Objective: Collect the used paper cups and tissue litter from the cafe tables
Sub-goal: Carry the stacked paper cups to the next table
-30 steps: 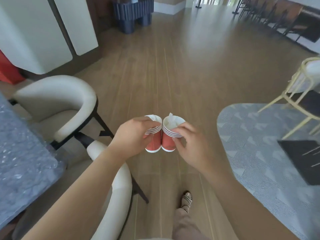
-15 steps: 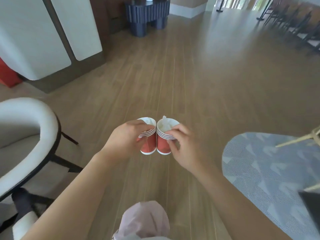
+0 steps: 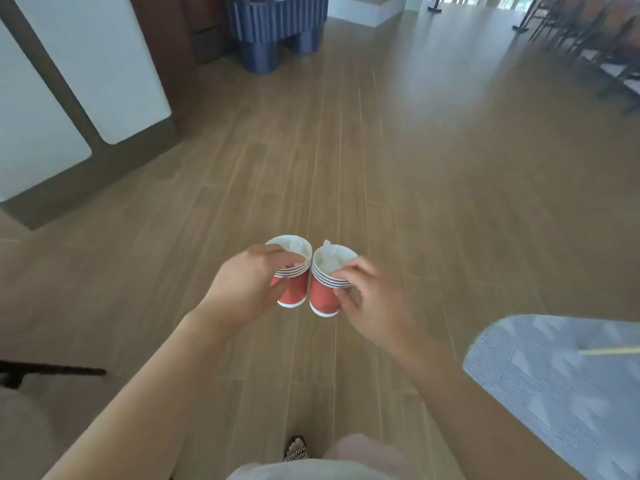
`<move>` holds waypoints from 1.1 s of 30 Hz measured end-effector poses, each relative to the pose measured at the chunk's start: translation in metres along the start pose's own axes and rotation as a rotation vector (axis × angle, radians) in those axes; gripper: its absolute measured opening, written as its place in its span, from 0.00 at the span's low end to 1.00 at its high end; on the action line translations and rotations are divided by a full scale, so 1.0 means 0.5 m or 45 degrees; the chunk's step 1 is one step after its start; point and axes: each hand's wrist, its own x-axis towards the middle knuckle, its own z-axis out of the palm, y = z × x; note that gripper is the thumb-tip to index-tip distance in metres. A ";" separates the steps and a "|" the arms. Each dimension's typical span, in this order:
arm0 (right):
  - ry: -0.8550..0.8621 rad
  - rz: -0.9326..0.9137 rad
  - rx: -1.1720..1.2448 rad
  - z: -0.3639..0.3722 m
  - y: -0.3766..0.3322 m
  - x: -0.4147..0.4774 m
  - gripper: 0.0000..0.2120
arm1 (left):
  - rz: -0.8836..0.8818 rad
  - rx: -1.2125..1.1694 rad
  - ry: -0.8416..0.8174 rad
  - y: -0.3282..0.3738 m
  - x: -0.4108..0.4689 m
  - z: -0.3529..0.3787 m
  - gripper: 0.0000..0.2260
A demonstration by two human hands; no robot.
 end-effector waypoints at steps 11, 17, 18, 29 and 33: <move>0.018 0.116 -0.022 0.057 0.311 0.518 0.10 | 0.008 -0.046 -0.129 -0.228 0.581 0.092 0.17; -0.022 0.061 0.006 0.064 0.451 0.876 0.11 | -0.115 -0.046 -0.052 -0.358 0.893 0.092 0.17; -0.029 0.052 0.007 0.067 0.467 0.933 0.11 | -0.128 -0.034 -0.035 -0.381 0.941 0.088 0.17; -0.116 -0.074 -0.003 0.178 0.645 1.538 0.11 | -0.204 -0.042 0.111 -0.690 1.463 0.083 0.16; -0.109 -0.071 -0.013 0.198 0.711 1.758 0.10 | -0.158 -0.030 0.084 -0.803 1.678 0.054 0.15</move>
